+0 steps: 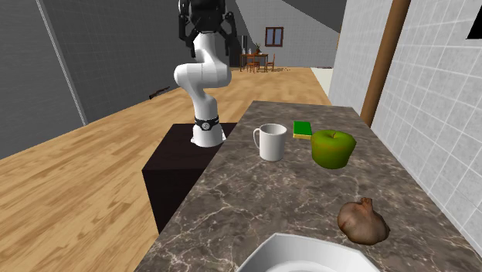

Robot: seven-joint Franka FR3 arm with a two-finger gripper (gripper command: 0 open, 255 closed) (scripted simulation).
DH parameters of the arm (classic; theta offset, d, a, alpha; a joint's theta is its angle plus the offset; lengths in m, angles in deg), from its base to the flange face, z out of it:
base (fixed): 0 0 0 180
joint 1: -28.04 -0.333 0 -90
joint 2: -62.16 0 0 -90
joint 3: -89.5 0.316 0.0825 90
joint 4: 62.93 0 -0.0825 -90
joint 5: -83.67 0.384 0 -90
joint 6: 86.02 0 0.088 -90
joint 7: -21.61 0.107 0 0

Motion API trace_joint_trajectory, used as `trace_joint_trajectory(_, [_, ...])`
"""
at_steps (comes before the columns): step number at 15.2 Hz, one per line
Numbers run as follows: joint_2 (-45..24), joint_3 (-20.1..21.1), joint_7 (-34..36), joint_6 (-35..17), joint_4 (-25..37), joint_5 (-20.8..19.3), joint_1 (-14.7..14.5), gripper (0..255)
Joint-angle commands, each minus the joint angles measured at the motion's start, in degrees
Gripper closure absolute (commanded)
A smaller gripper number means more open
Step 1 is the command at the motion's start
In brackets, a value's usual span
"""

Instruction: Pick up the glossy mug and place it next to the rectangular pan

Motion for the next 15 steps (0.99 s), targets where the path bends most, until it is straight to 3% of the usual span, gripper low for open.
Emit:
trace_joint_trajectory(1, [-0.5,2.5,2.4,-2.4,-2.1,0.9,-0.6,0])
trace_joint_trajectory(8, [-5.8,11.8,11.2,-11.0,-5.9,3.9,-2.5,0])
trace_joint_trajectory(15, [-15.5,21.6,20.8,-20.0,-6.0,4.6,-2.9,0])
